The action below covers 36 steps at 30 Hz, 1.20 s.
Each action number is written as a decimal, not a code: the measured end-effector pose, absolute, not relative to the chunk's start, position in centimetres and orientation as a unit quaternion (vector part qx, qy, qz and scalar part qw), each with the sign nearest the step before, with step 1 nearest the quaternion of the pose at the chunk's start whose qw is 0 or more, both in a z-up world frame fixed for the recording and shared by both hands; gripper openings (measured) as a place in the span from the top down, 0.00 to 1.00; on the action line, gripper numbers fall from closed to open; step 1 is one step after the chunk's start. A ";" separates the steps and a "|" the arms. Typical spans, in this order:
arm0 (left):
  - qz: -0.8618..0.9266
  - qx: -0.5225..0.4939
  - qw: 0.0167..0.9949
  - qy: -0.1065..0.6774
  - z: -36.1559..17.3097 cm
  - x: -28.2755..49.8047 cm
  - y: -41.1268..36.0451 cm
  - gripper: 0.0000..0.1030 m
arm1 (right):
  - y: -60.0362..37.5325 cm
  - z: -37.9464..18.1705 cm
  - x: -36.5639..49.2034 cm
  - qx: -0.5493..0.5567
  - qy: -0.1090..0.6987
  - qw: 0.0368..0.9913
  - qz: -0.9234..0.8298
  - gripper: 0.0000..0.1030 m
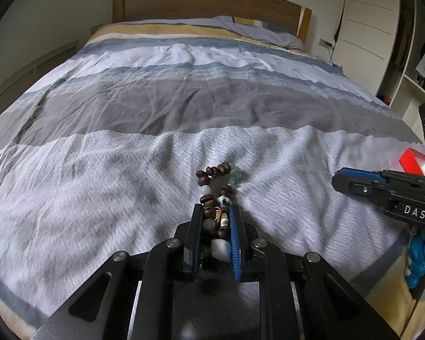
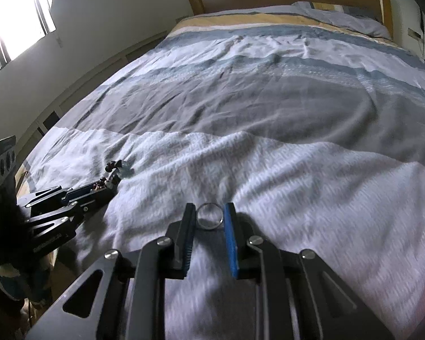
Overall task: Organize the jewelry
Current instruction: 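Carry the beaded bracelet and silver ring into the red box with both tools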
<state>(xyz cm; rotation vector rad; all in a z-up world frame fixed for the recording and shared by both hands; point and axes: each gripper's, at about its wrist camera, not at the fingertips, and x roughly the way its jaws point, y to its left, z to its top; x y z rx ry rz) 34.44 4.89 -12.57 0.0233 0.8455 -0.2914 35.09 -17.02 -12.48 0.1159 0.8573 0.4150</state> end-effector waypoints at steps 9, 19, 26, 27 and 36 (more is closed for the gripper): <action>-0.162 0.003 0.897 0.410 -9.9 29.7 2.1 0.84 | -20.9 -7.9 29.0 0.067 0.390 0.899 0.186 0.82; -0.222 0.012 0.892 0.393 -5.4 24.8 -4.9 0.84 | -28.3 -2.8 22.4 0.069 0.356 0.922 0.138 0.82; -0.298 0.012 0.876 0.378 -3.1 23.4 -14.0 0.84 | -37.2 -3.2 20.1 0.072 0.366 0.926 0.057 0.82; -0.307 0.012 0.874 0.377 -3.0 23.2 -15.3 0.84 | -38.6 -3.5 19.9 0.071 0.370 0.926 0.042 0.82; -0.372 0.031 0.844 0.384 -3.9 25.0 -27.5 0.84 | -47.4 -6.4 22.0 0.071 0.400 0.913 -0.043 0.82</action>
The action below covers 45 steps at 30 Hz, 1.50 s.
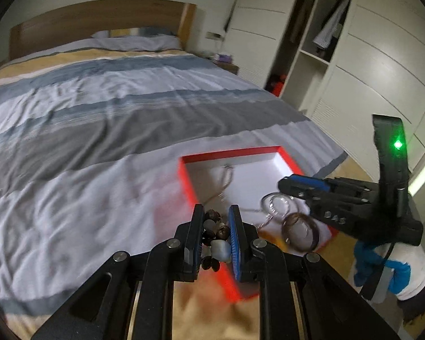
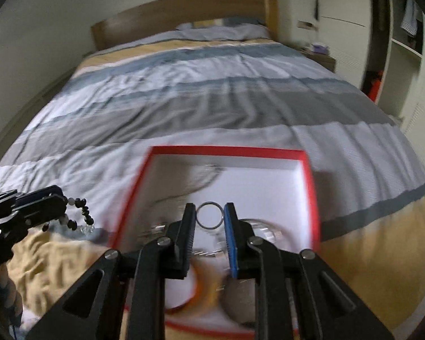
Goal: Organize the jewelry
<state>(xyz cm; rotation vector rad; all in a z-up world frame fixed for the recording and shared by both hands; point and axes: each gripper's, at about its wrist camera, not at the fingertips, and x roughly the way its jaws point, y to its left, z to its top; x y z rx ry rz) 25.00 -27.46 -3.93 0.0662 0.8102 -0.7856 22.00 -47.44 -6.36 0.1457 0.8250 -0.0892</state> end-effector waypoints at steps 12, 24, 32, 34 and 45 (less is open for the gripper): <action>-0.360 0.076 0.827 0.425 -10.8 26.2 -33.8 0.84 | -50.5 -11.2 25.7 0.059 0.441 0.893 -0.067 0.82; -0.346 0.092 0.836 0.416 -10.9 25.5 -34.4 0.74 | -50.2 -11.9 25.7 0.047 0.454 0.887 -0.067 0.80; -0.350 0.100 0.841 0.400 -9.1 24.2 -33.8 0.61 | -50.1 -11.0 25.1 0.049 0.451 0.888 -0.074 0.63; -0.349 0.102 0.845 0.393 -8.1 23.5 -33.4 0.58 | -50.2 -10.4 24.6 0.052 0.446 0.890 -0.076 0.63; -0.303 0.091 0.868 0.383 -4.1 19.1 -27.8 0.44 | -48.0 -6.0 19.0 0.038 0.424 0.903 -0.059 0.62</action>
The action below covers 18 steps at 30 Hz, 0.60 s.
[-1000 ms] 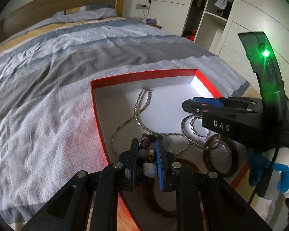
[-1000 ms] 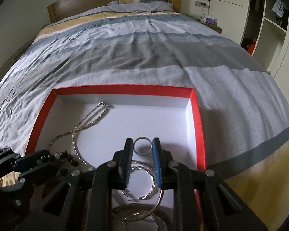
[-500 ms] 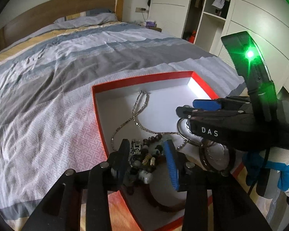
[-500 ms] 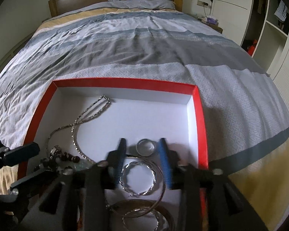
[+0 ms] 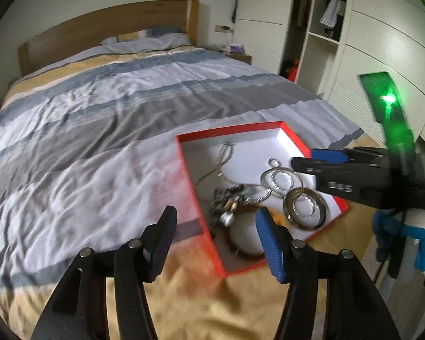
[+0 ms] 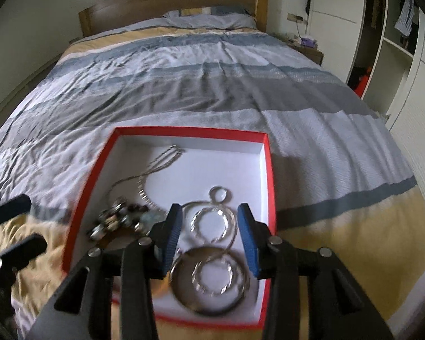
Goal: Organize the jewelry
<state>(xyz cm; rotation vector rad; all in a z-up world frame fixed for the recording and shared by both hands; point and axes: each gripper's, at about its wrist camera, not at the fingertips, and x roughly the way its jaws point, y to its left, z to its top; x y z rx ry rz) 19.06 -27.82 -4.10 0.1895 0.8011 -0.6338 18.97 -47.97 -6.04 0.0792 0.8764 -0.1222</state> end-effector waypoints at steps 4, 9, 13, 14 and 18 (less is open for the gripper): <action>-0.272 0.091 0.879 0.382 -3.2 17.2 -24.7 0.38 | -46.2 -4.6 16.2 0.042 0.421 0.905 -0.041 0.62; -0.219 0.076 0.894 0.383 -2.1 15.0 -19.1 0.37 | -43.0 -3.7 12.8 0.038 0.424 0.905 -0.008 0.62; -0.168 0.031 0.907 0.384 -1.2 13.3 -13.4 0.37 | -40.2 -3.9 10.7 0.039 0.427 0.903 0.018 0.61; -0.154 0.025 0.910 0.384 -1.1 12.9 -12.2 0.37 | -39.1 -4.2 10.1 0.039 0.429 0.902 0.028 0.61; -0.095 0.003 0.916 0.391 -1.2 10.8 -7.1 0.34 | -35.5 -5.7 9.2 0.035 0.438 0.897 0.055 0.58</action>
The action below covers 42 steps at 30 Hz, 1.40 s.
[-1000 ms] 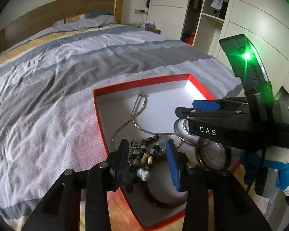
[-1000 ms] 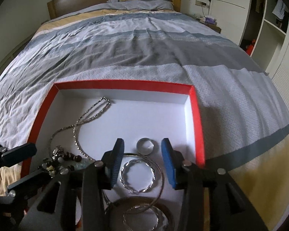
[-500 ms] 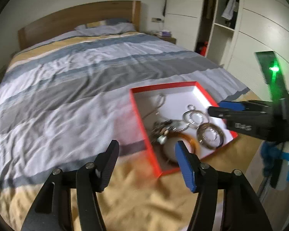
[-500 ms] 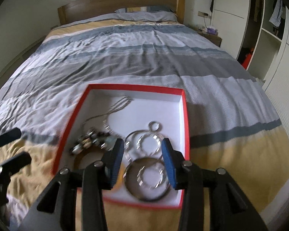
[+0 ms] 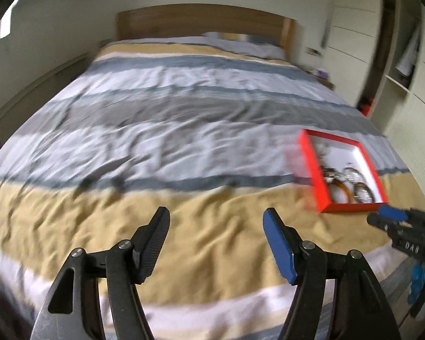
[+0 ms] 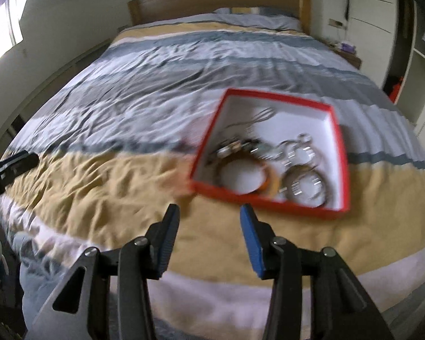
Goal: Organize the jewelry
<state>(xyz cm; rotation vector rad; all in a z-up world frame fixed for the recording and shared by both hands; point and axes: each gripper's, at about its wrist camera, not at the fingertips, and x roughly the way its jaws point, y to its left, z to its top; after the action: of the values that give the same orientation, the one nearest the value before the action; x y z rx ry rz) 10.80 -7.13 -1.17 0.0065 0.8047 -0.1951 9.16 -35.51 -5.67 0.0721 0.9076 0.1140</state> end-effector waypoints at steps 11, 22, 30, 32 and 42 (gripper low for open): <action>0.029 -0.019 0.913 0.407 -4.3 8.1 1.4 0.33 | -25.5 -10.9 10.7 -0.007 0.460 0.884 0.086 0.51; 0.165 -0.043 0.902 0.398 -8.9 13.0 10.3 0.24 | -23.3 -14.1 15.5 0.003 0.478 0.876 0.071 0.34; 0.221 -0.044 0.894 0.387 -10.9 18.1 14.8 0.23 | -24.7 -14.6 16.0 0.053 0.480 0.870 0.098 0.28; 0.223 -0.045 0.891 0.392 -11.8 18.8 15.2 0.21 | -25.2 -14.7 16.0 0.072 0.477 0.869 0.109 0.27; 0.221 -0.068 0.885 0.404 -14.6 19.3 15.9 0.11 | -26.2 -14.7 16.2 0.112 0.471 0.865 0.132 0.23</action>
<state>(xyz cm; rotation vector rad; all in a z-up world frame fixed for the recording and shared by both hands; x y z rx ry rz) 19.25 15.93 -14.64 -0.1406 0.8394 0.4595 16.24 -26.15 -14.72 0.2351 0.9859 0.2764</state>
